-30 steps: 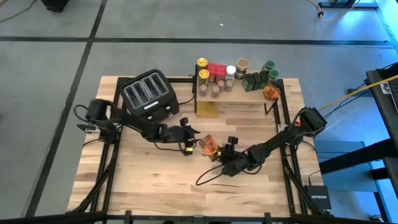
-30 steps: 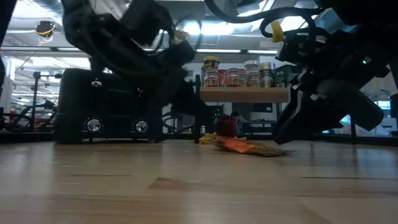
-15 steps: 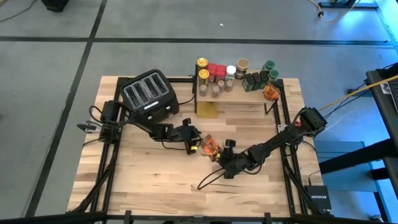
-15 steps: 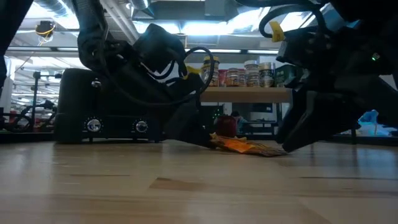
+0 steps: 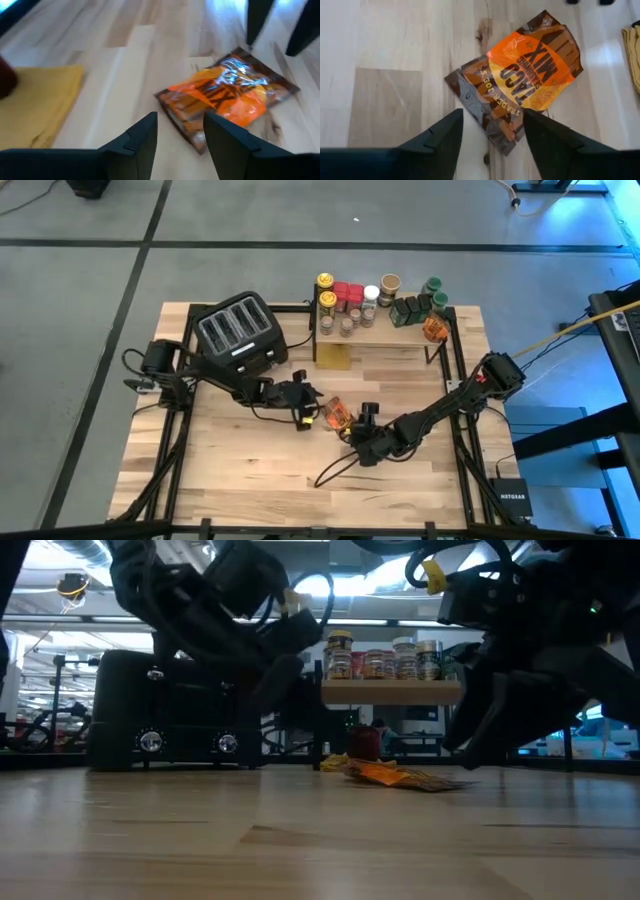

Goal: Shelf spices
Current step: Put the orange seasoning pack on the shelf

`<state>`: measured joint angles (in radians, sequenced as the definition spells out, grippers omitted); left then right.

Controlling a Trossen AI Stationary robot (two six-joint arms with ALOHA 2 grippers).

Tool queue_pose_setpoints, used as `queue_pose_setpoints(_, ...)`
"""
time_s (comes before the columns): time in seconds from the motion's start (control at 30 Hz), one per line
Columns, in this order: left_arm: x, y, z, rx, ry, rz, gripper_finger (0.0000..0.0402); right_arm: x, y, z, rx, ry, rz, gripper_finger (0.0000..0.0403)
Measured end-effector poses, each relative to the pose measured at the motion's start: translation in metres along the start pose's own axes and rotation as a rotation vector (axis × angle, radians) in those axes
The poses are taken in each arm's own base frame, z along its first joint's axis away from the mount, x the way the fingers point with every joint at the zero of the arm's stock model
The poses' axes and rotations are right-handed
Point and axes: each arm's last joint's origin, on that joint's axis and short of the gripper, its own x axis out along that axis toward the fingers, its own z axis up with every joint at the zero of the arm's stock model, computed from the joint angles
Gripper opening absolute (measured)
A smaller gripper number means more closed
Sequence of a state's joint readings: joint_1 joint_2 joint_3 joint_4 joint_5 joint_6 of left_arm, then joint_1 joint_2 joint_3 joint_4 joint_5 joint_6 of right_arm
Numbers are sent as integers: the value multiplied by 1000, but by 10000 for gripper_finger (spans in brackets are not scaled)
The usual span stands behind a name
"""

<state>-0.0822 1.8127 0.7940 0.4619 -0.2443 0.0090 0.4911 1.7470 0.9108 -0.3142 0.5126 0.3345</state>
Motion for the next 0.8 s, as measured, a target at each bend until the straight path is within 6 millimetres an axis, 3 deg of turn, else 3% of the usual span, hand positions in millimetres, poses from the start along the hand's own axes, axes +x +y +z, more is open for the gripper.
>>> queue_pose_setpoints(0.23,18,-2,-23,12,60,-3,153,0,0,-1,0,8,10,253)
queue_pose_setpoints(0.47,30,3,-35,-1,84,15,153,0,1,-4,-16,51,58,244)
queue_pose_setpoints(0.8,31,3,-38,-14,98,18,153,0,-1,-8,-36,88,38,232)
